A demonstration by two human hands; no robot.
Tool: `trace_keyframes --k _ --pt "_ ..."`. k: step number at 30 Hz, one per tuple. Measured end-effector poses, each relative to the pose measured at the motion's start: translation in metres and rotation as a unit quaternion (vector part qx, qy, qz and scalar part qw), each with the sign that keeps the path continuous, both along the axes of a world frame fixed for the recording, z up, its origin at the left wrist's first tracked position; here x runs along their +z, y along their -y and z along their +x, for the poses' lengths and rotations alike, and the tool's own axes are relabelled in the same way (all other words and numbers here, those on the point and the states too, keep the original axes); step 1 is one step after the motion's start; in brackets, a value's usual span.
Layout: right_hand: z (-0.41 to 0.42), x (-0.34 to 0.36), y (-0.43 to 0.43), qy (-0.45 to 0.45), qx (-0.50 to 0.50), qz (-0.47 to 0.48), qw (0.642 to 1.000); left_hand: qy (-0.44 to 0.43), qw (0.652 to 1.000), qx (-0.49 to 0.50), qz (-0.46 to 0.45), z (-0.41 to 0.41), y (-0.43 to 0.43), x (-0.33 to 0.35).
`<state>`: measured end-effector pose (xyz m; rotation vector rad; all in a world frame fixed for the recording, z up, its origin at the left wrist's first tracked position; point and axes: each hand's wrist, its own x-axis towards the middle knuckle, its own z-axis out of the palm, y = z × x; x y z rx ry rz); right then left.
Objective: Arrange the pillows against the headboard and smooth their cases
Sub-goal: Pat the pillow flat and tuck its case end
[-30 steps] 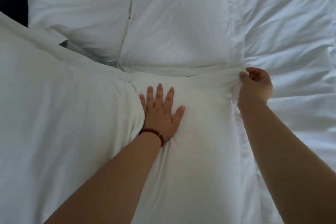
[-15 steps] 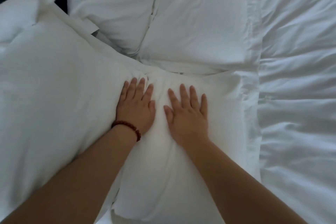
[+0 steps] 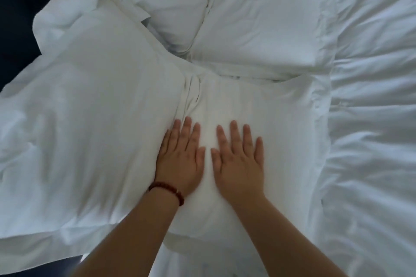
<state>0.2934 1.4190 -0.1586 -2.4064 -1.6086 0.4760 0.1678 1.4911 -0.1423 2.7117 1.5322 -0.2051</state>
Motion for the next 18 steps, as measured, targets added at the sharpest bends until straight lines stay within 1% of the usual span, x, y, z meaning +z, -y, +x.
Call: trace_keyframes --k 2,5,8,11,14,16,18 --pt "-0.002 -0.009 -0.006 0.021 -0.002 -0.006 1.000 -0.024 1.000 0.011 -0.015 0.000 -0.004 -0.010" --pt "0.002 -0.011 -0.015 0.034 0.008 -0.030 0.999 -0.031 0.999 0.018 -0.031 0.008 -0.012 -0.015" --pt "-0.002 -0.004 0.005 0.010 0.011 -0.024 1.000 0.020 0.999 0.020 -0.046 0.001 0.006 -0.005" --pt "-0.026 -0.007 0.057 0.023 0.009 0.031 0.999 0.059 0.998 0.009 -0.014 -0.026 0.063 -0.004" --pt "-0.042 -0.027 0.091 0.044 0.030 0.054 0.997 0.038 0.999 0.005 -0.005 -0.054 0.100 -0.025" --pt "-0.041 -0.036 0.089 0.055 0.037 0.047 0.997 0.023 1.000 0.011 0.000 -0.054 0.097 -0.033" --pt "-0.040 -0.036 0.082 0.063 0.044 0.024 0.997 0.010 1.000 0.013 -0.016 -0.050 0.091 -0.033"
